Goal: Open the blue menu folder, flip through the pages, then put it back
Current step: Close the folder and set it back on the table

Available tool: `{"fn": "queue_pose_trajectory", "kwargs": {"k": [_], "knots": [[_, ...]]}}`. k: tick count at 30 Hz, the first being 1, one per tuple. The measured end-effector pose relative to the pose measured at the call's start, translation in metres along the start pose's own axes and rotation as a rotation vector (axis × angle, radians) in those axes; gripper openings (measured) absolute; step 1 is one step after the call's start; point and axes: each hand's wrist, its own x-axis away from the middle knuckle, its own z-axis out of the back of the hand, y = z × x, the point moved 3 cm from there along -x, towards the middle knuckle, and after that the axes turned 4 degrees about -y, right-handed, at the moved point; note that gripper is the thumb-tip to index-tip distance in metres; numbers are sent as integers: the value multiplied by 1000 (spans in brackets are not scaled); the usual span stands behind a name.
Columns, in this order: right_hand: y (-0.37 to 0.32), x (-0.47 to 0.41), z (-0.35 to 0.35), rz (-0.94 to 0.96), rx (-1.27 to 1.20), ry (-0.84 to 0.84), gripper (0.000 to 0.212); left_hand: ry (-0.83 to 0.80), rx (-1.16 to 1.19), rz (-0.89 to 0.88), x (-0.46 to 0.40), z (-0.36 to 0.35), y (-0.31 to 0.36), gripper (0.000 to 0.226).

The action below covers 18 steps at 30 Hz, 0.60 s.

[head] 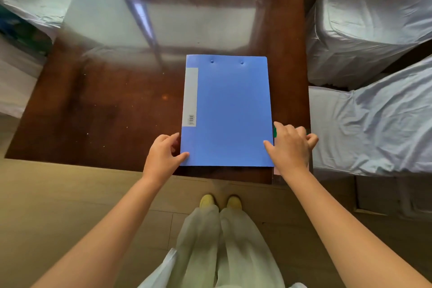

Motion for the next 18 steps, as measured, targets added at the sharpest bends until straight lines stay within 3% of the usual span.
{"fn": "queue_pose_trajectory", "kwargs": {"k": [3, 7, 11, 18], "knots": [[3, 11, 1, 208, 15, 29, 53, 73, -169, -225, 8, 1, 10, 67], [11, 29, -12, 432, 171, -152, 65, -133, -455, -554, 17, -19, 28, 72], [13, 45, -28, 455, 238, -259, 72, -257, -618, -571, 17, -37, 29, 73], [9, 58, -31, 468, 194, -102, 63, -211, -644, -602, 20, -33, 22, 63]]}}
